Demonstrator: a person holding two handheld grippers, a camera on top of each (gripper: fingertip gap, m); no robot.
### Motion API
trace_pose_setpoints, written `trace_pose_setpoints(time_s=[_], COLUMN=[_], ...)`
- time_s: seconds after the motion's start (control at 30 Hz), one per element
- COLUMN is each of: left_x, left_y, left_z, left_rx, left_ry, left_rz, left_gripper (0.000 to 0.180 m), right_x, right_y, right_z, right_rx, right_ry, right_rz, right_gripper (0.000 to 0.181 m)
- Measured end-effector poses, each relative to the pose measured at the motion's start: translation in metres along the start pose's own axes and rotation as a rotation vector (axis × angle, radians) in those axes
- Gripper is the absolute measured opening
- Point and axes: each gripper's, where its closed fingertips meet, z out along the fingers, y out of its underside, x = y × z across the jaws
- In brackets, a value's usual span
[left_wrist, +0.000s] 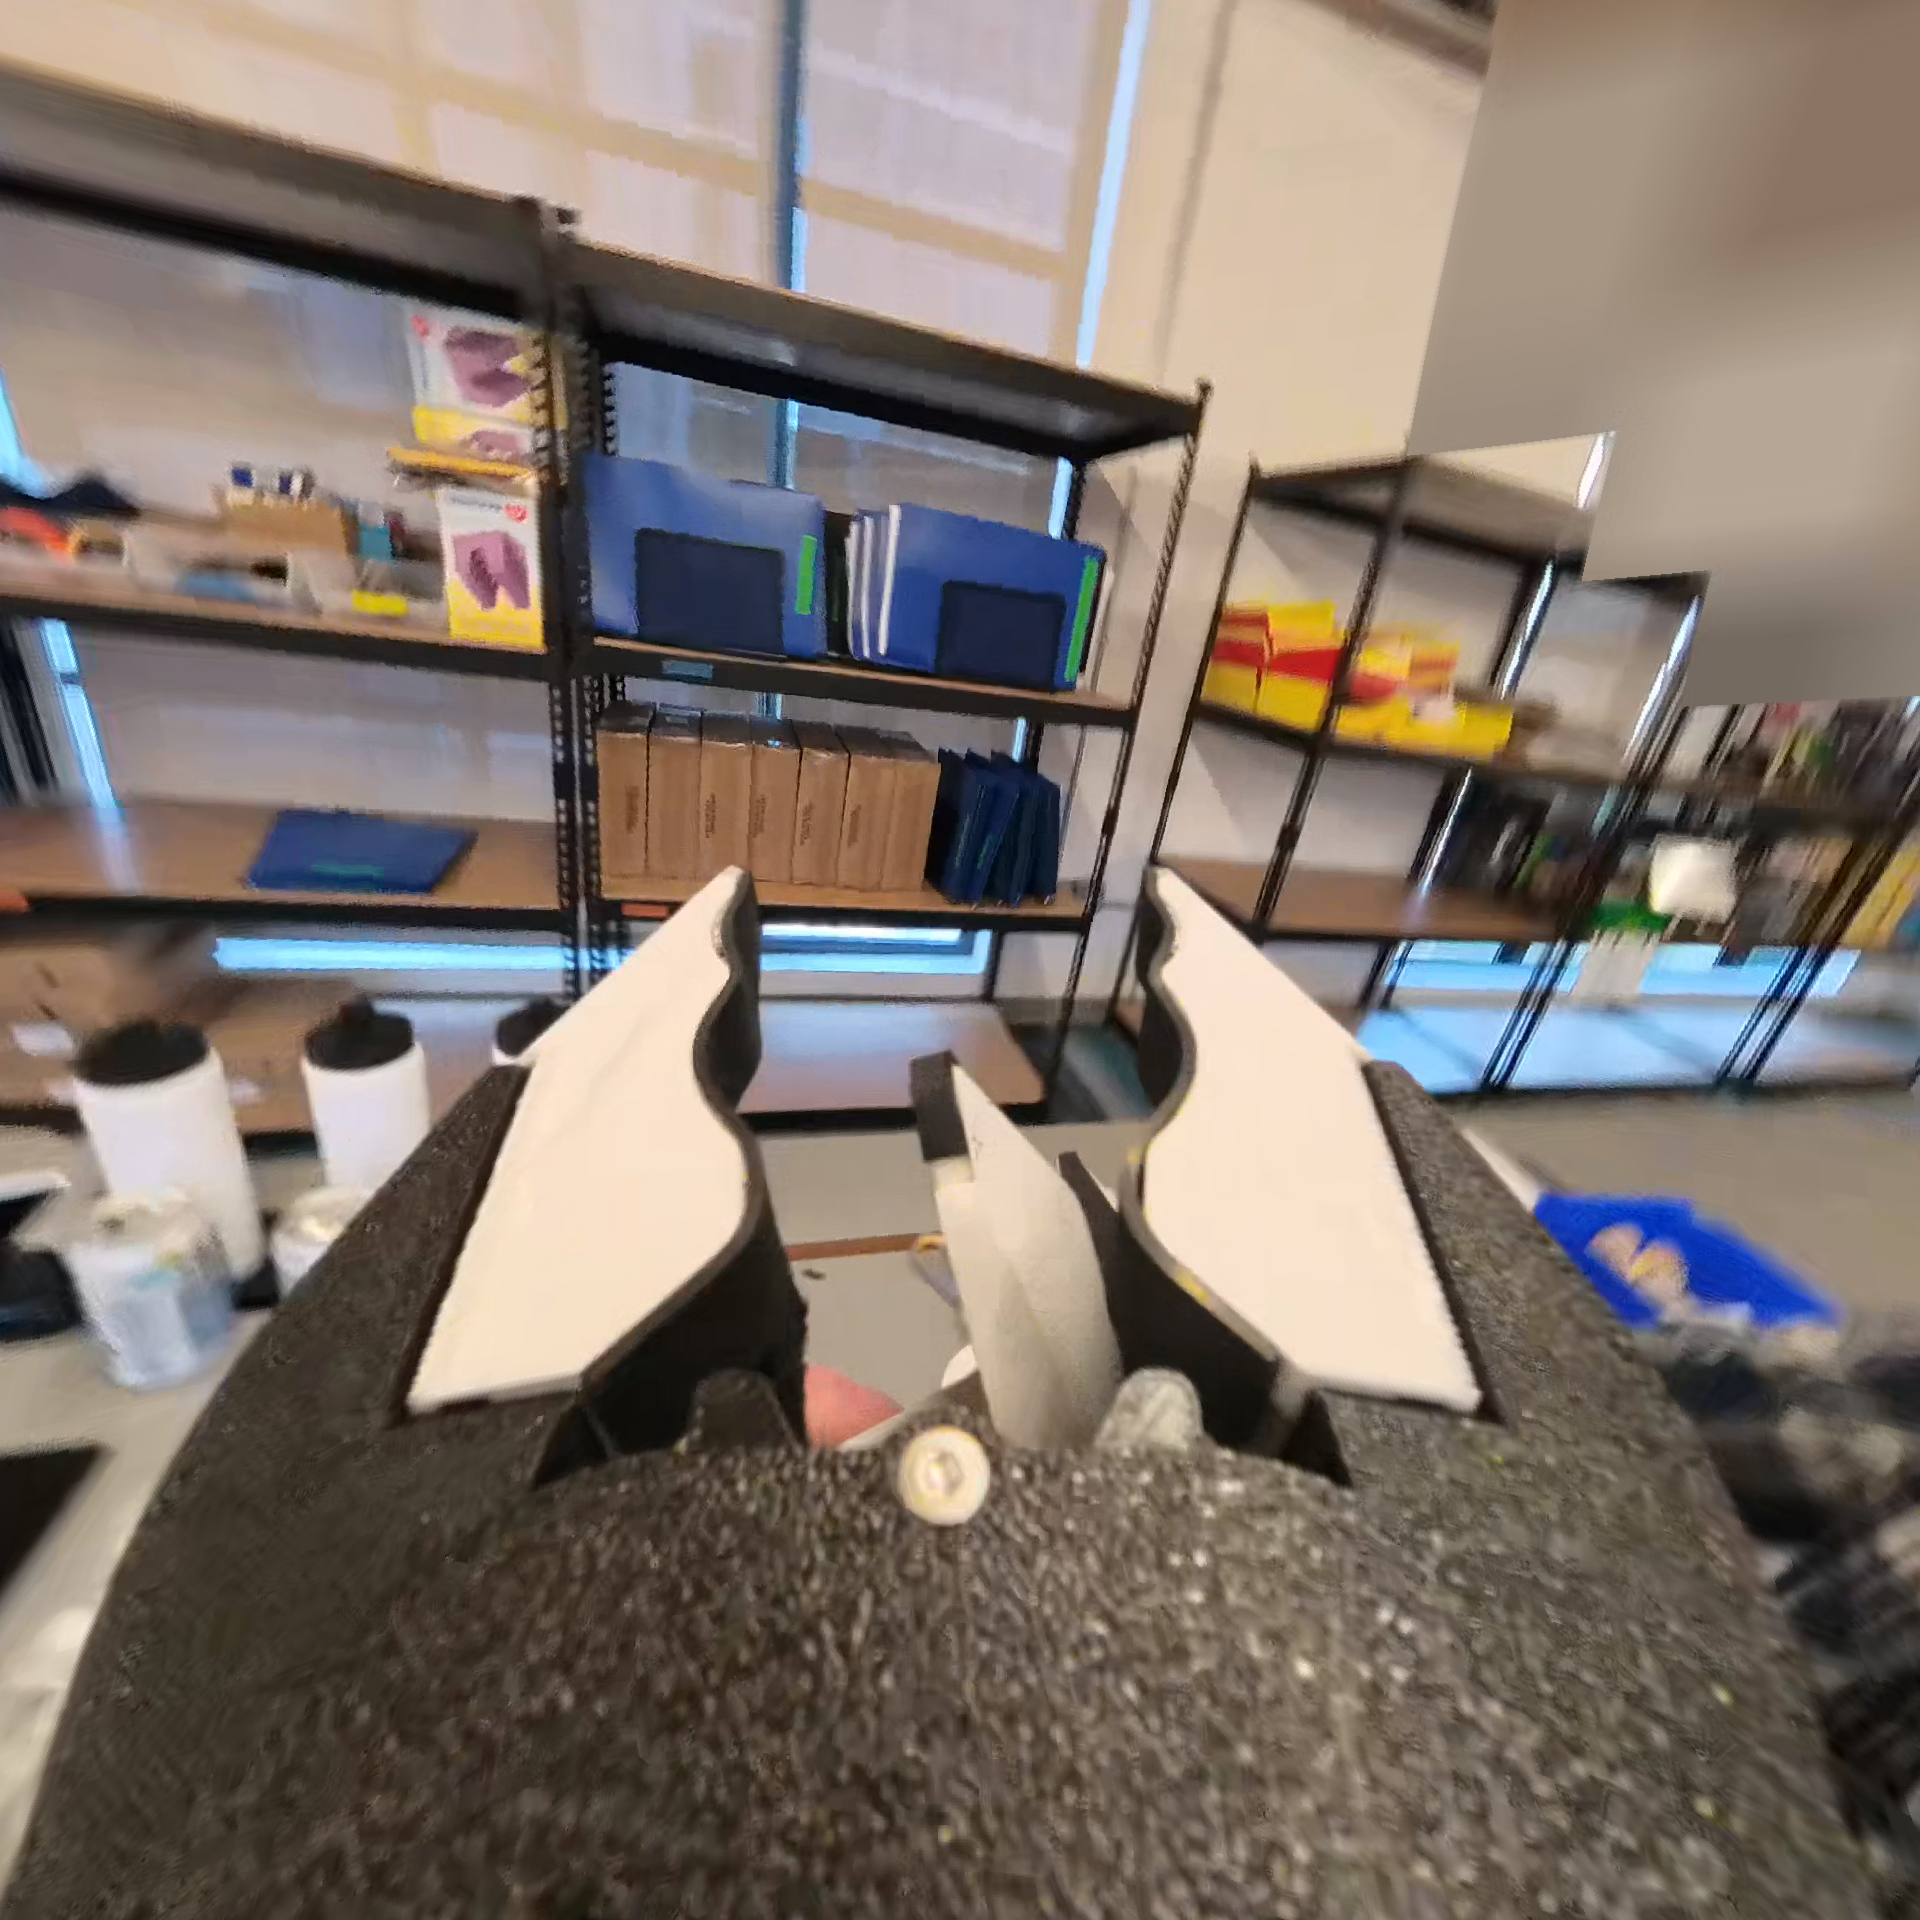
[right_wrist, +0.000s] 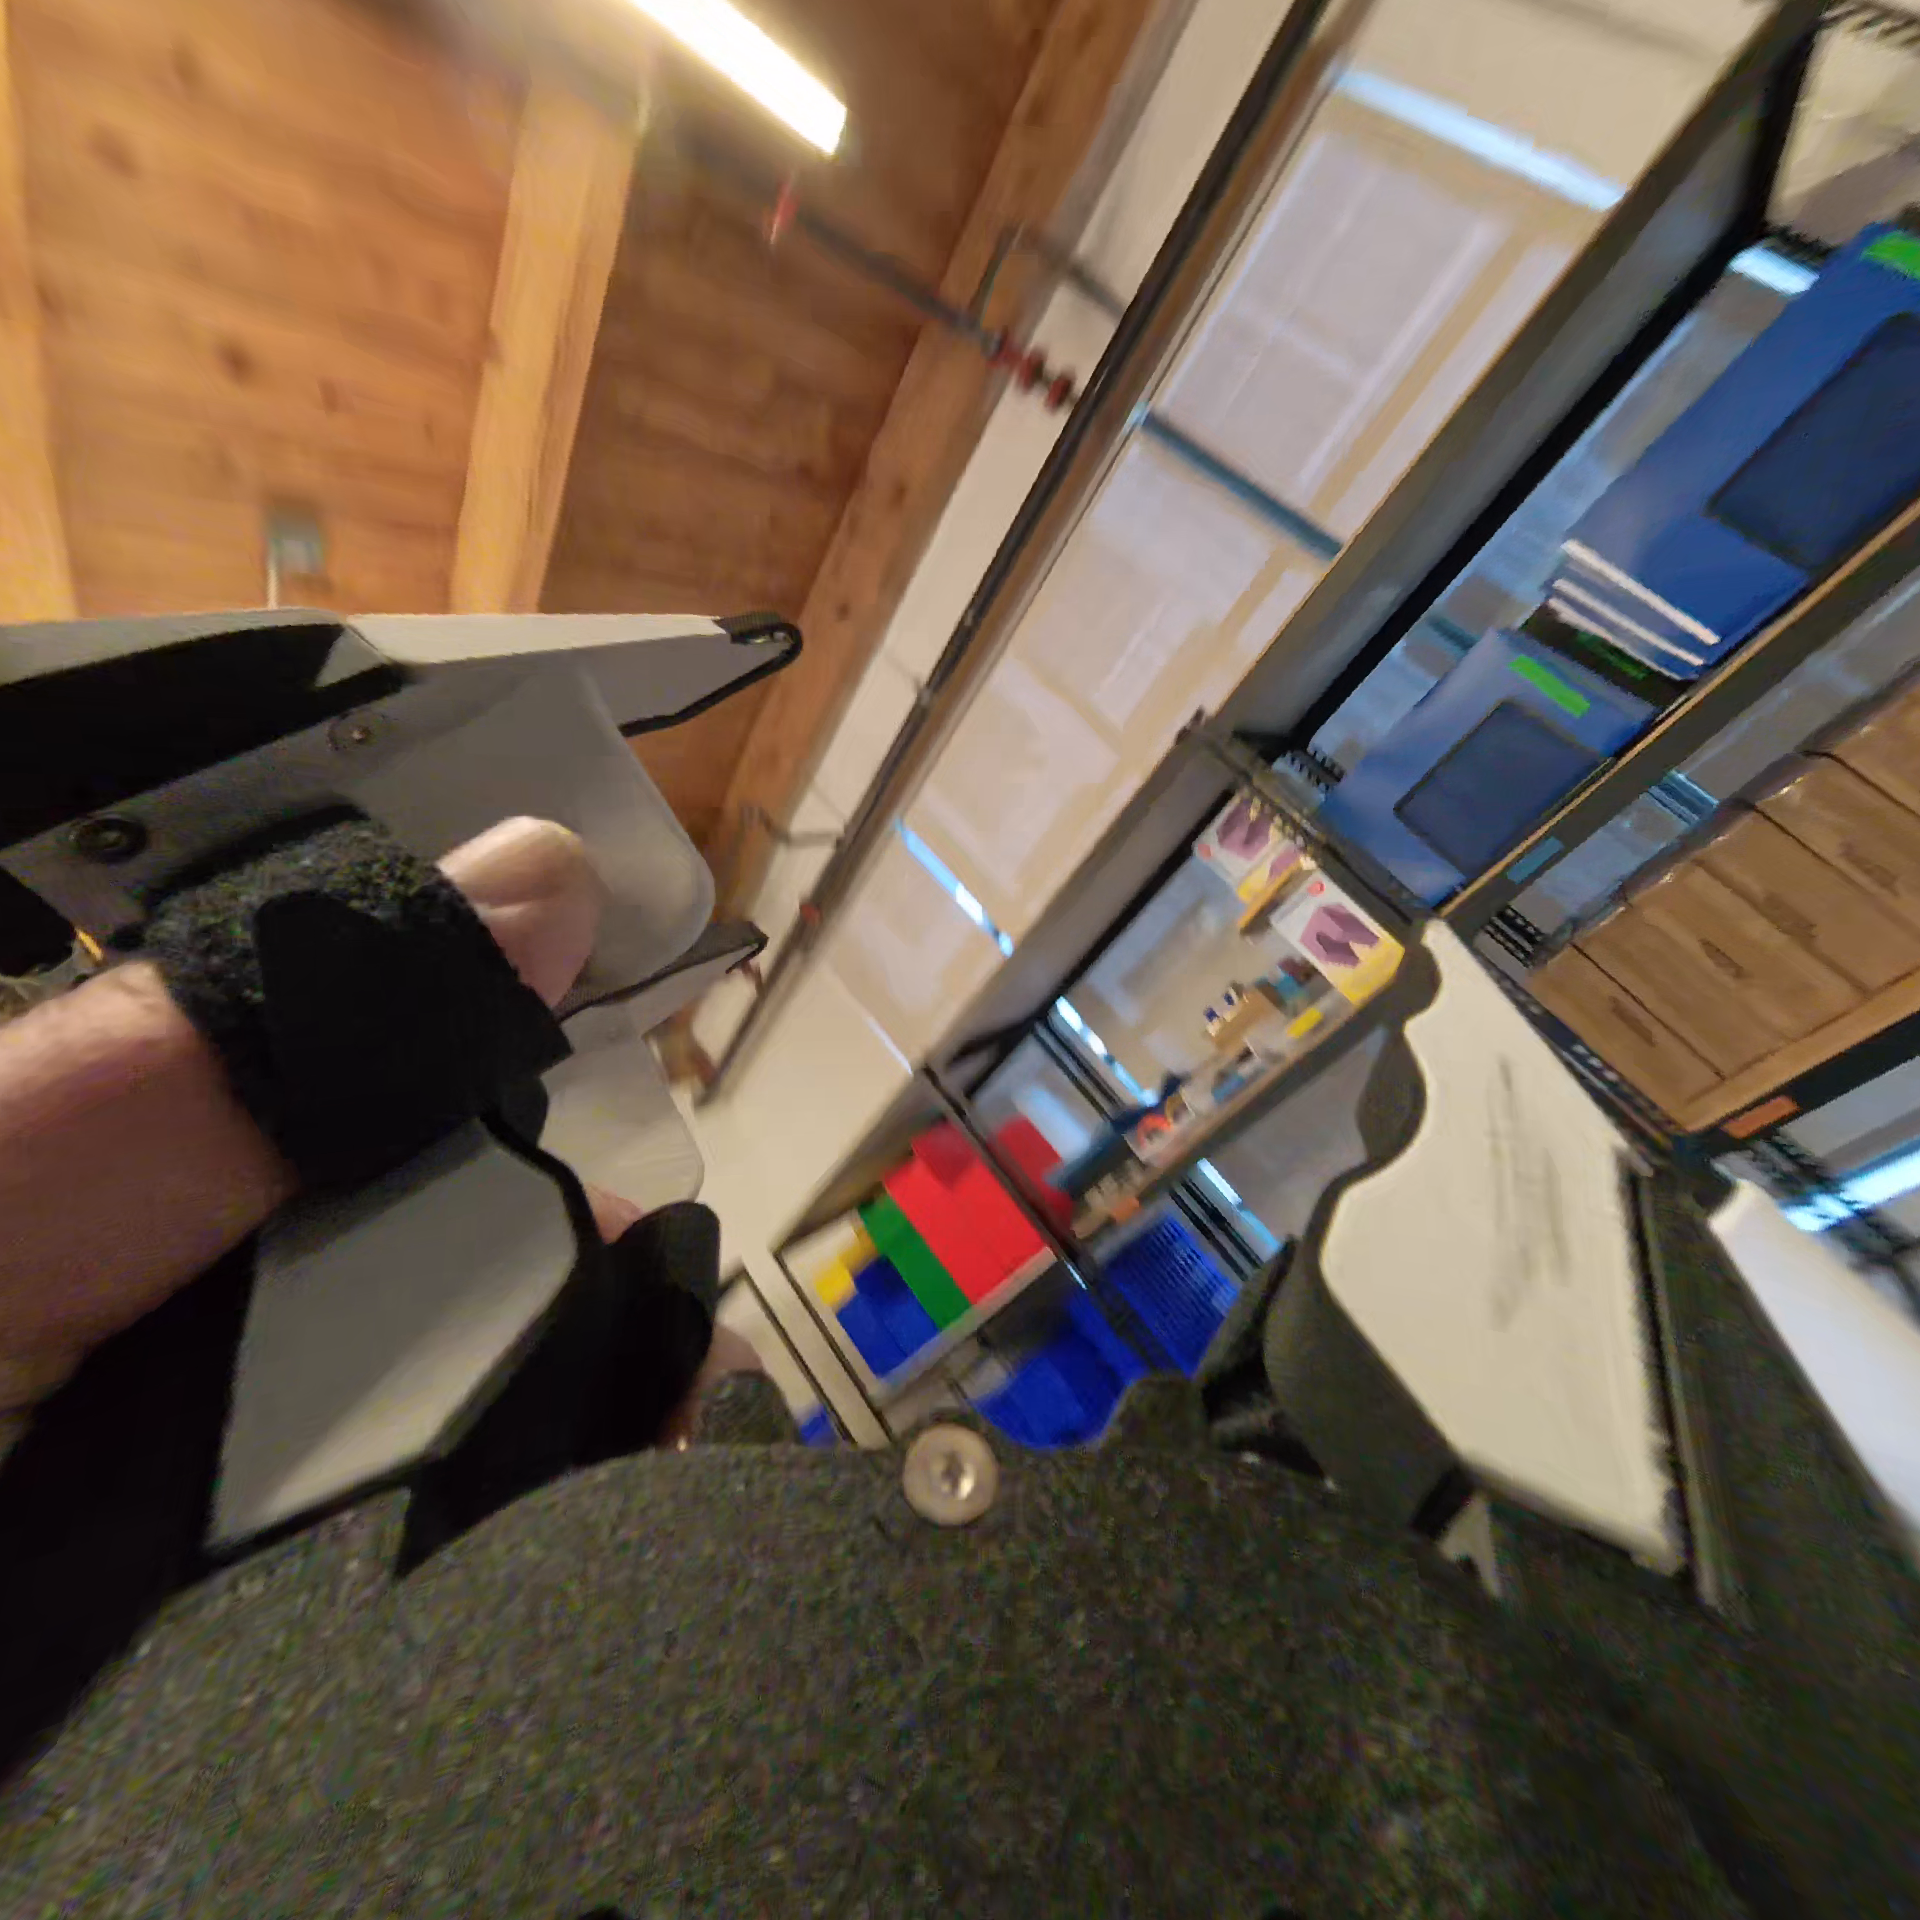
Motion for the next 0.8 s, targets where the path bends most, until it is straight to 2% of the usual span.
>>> trace_pose_setpoints(time_s=[0.13,0.33,0.53,0.8], left_x=[-0.041,-0.074,-0.076,0.038], left_y=[0.008,0.013,0.008,0.026], left_z=[-0.020,-0.040,-0.042,-0.016], left_rx=[0.061,0.148,0.217,0.105], left_ry=[-0.070,-0.048,0.140,0.536], left_rz=[-0.254,-0.557,-0.868,-1.068], left_gripper=[0.071,0.071,0.071,0.071], right_x=[-0.015,-0.033,-0.046,-0.003], right_y=[0.031,0.054,0.046,-0.058], right_z=[-0.008,-0.015,-0.010,-0.032], right_rx=[-0.192,-0.338,-0.370,-0.208], right_ry=[-0.077,-0.143,-0.142,0.095], right_rz=[-0.180,-0.443,-0.811,-1.172], right_gripper=[0.158,0.158,0.157,0.154])
